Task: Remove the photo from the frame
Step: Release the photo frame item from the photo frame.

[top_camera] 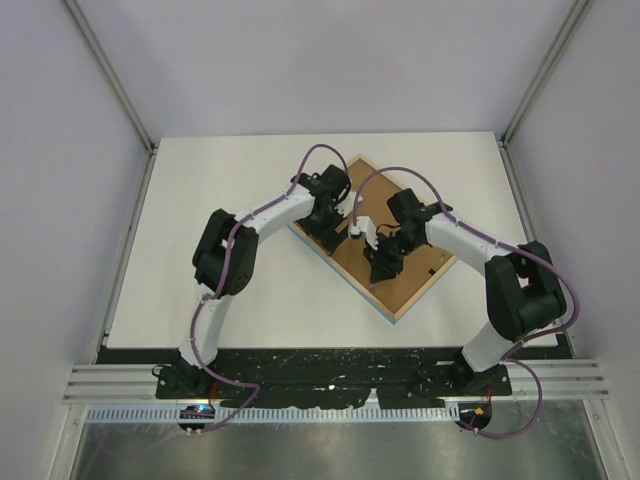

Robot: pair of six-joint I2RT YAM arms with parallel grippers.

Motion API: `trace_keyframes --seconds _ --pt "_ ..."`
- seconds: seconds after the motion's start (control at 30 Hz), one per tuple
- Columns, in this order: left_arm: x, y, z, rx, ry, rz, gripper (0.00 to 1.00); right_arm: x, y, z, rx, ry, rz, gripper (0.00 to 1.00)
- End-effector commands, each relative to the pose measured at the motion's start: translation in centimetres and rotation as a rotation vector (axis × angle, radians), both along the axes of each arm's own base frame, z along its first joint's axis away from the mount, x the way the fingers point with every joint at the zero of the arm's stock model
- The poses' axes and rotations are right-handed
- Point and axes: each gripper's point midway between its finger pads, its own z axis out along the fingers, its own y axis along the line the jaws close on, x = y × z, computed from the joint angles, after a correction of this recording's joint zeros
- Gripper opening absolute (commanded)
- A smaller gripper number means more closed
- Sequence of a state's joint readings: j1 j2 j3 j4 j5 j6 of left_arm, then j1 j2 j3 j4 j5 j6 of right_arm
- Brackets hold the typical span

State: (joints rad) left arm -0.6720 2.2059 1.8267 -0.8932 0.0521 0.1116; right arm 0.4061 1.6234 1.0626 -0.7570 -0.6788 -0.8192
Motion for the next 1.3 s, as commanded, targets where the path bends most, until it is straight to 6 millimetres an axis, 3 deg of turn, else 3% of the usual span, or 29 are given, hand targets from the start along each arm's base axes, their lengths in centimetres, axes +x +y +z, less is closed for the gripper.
trace_keyframes --seconds 0.0,0.23,0.37,0.47,0.7,1.0,1.27 --pt "-1.3 0.2 -1.5 0.017 0.076 0.013 0.90 0.6 -0.9 0.6 -0.050 -0.067 0.010 0.08" --pt "-1.3 0.2 -1.5 0.018 0.075 0.015 0.90 0.4 -0.7 1.0 -0.040 -0.057 0.018 0.08" --pt "-1.2 0.2 -1.1 0.013 0.067 0.013 0.90 -0.5 -0.1 2.8 0.012 -0.025 0.052 0.08" --pt "-0.6 0.0 0.2 -0.008 0.029 0.013 0.91 -0.9 0.2 4.1 0.049 -0.017 0.061 0.08" --pt "1.0 0.6 4.2 -0.060 -0.061 0.030 0.91 1.1 -1.1 6.6 0.047 -0.102 -0.018 0.08" --pt "5.2 4.4 9.6 -0.029 -0.246 0.096 0.93 6.0 -6.6 7.9 -0.034 -0.246 -0.296 0.08" --pt "10.3 8.8 9.9 0.157 -0.367 0.153 0.94 10.4 -13.4 7.7 -0.175 -0.371 -0.579 0.08"
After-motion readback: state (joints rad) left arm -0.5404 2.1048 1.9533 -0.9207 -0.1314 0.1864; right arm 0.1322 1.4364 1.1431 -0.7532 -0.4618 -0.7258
